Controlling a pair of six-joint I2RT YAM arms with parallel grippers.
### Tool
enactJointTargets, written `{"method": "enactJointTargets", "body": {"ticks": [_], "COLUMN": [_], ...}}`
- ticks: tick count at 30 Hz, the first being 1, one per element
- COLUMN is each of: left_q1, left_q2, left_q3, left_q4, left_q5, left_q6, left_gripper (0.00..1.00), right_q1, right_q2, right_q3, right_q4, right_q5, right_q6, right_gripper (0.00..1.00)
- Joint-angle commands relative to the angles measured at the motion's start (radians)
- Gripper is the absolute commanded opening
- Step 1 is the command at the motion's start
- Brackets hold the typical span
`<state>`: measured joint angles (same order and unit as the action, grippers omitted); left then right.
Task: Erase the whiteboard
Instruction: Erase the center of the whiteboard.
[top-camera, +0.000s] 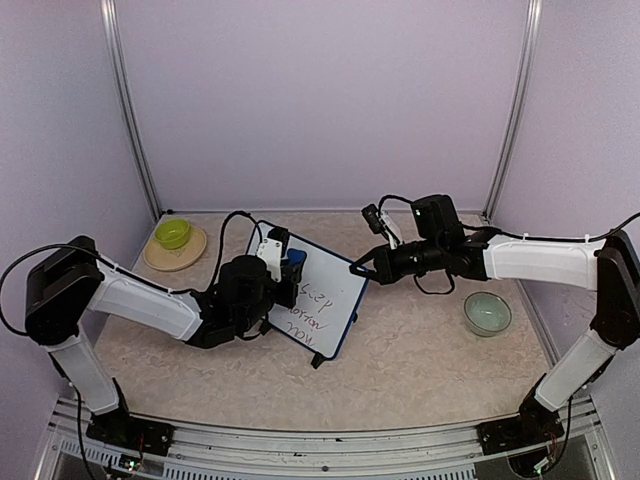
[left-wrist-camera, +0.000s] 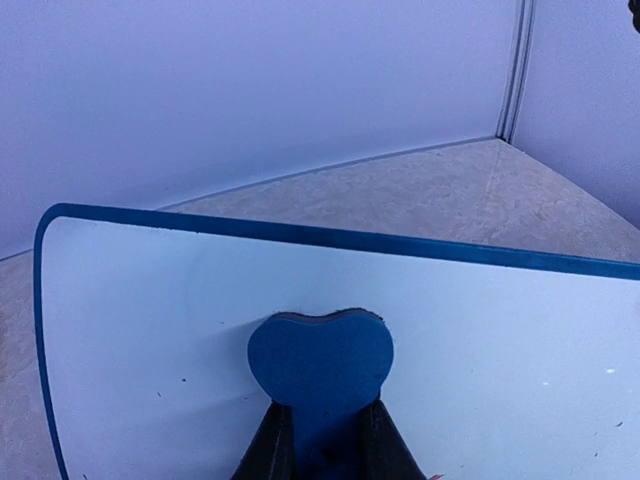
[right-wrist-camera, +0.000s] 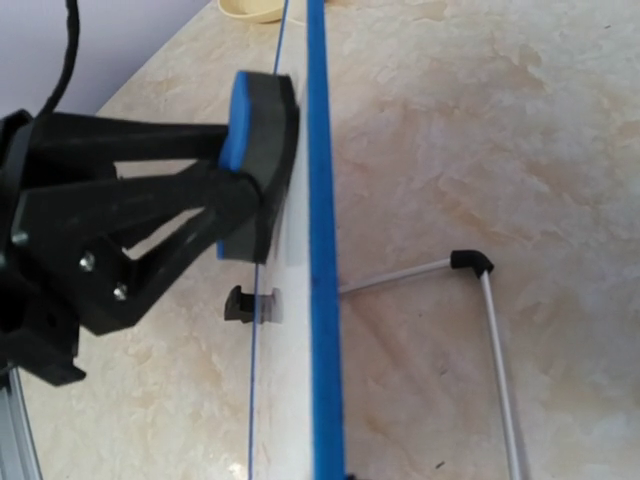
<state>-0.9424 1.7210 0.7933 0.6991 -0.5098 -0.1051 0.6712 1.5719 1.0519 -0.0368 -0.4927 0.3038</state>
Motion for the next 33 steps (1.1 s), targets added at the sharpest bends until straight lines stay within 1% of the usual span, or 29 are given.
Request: {"method": "enactJointTargets", "body": {"ticks": [1,6,10,12,17,23,27,33], "left_q1": [0.04,0.123,0.141,0.128,0.055,-0.02,-0.053,-0.104], "left_q2": [-0.034,-0.023,0.004,0.016,0.06,0.099,0.105,0.097], "left_q3": [-0.07,-0.11,-0.11,-0.103,-0.057,-0.038,-0.03,-0.029], "left_q4": [0.008,0.0,-0.014,-0.008,0.018,0.089,0.109,0.129], "left_q5": [0.008,-0.067,-0.09,-0.084,-0.086,-0.069,-0.043,-0.056], "left_q6": [-0.066,-0.106,-0.119,-0.123,-0.11,-0.114,-0.124,-0.114], "left_gripper": [0.16,0.16,0.16,0.16,0.16,0.16,0.16,0.16], "right_q1": [0.039,0.039,0.04,0.041,0.043,0.045,0.045,0.045], "right_q2": [0.017,0.009,0.007,0.01,0.017,0.014,0.012,0.016], "right_q3": [-0.051,-0.058,-0.061,-0.061,-0.05,-0.05,-0.058,-0.057], "right_q4": [-0.101,-0.099,-0.093,-0.092,-0.097,-0.102,-0.1,-0.094], "right_q5": [-0.046,-0.044,-0.046,-0.046,-0.046,-0.04,-0.038,-0.04], "right_q6": [-0.103,-0.1,-0.093,-0.093,-0.093,-0.093,-0.092,-0.093], "right_gripper": [0.0,0.0,0.0,0.0,0.0,0.0,0.0,0.0]}}
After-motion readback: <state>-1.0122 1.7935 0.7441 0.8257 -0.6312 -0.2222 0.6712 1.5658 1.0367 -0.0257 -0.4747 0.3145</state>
